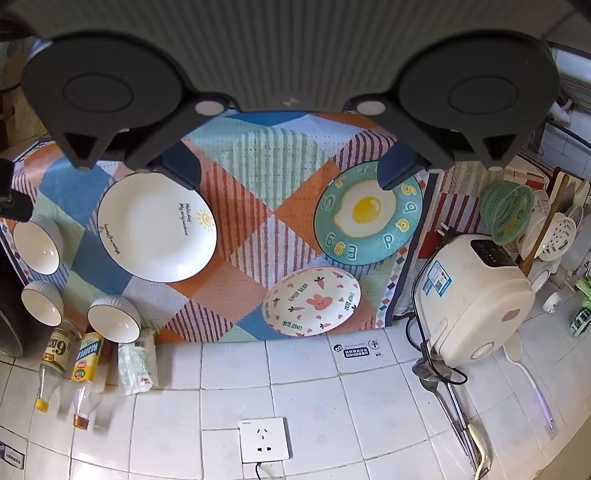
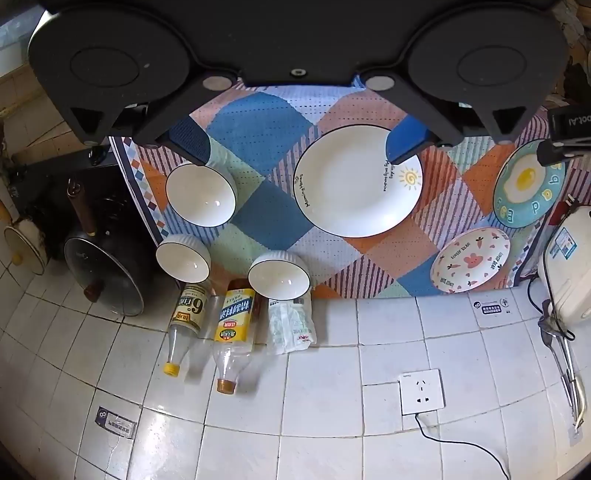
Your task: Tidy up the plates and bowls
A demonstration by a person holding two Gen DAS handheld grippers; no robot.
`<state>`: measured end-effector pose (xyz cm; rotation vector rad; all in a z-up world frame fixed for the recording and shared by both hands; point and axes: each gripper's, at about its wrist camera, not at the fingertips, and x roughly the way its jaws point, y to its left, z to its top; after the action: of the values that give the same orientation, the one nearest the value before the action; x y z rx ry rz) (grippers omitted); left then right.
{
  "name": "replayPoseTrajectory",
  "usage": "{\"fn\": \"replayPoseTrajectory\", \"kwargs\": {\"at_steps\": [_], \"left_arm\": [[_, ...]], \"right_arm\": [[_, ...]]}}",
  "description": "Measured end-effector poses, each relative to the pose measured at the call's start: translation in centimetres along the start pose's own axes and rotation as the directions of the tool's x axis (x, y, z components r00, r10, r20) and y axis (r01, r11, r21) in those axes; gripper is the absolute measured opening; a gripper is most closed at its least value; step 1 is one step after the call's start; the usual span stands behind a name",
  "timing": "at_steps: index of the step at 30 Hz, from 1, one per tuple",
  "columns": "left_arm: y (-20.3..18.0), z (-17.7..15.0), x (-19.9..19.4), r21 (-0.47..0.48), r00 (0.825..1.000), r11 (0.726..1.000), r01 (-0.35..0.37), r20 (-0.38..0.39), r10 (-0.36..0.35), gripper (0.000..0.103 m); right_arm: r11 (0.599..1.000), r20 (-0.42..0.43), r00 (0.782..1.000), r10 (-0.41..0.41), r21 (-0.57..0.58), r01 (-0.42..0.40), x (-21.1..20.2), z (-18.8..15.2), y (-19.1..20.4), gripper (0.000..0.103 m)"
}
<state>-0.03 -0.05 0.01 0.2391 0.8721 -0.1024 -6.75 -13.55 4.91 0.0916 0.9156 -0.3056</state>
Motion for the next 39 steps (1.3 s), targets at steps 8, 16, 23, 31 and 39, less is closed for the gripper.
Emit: {"fn": "replayPoseTrajectory", "kwargs": {"at_steps": [8, 16, 23, 31, 39], "left_arm": [[-1.3, -1.7, -0.6, -0.031, 0.999, 0.999, 0.008, -0.034, -0.009, 0.103], [-0.3, -1.3, -0.5, -0.031, 0.997, 0.999, 0.043, -0.059, -0.045, 0.103], [-0.6, -1.7, -0.7, -0.026, 0.998, 0.999, 0.043, -0.050, -0.044, 0.103], [-0.7, -2.0, -0.8, -0.029, 0.998, 0.999, 0.041, -0.050, -0.042, 0.103], [0.1, -2.3, -0.8, -0.057, 0.996, 0.998, 0.032, -0.080, -0.037, 0.103]], "right_arm": [[1.000, -0.025, 1.000, 0.003, -0.003, -0.003, -0.3, -0.4, 0.0, 0.103], [1.000, -0.028, 1.000, 0.007, -0.010, -0.007, -0.3, -1.1, 0.1, 0.103], [1.000, -0.041, 0.999, 0.003, -0.008, -0.004, -0.2, -1.1, 0.1, 0.103], [1.000, -0.045, 0.999, 0.002, 0.002, -0.002, -0.3, -1.1, 0.0, 0.103], [1.000, -0.055, 0.998, -0.009, -0.015, 0.008, 0.1, -1.4, 0.2, 0.103]]}}
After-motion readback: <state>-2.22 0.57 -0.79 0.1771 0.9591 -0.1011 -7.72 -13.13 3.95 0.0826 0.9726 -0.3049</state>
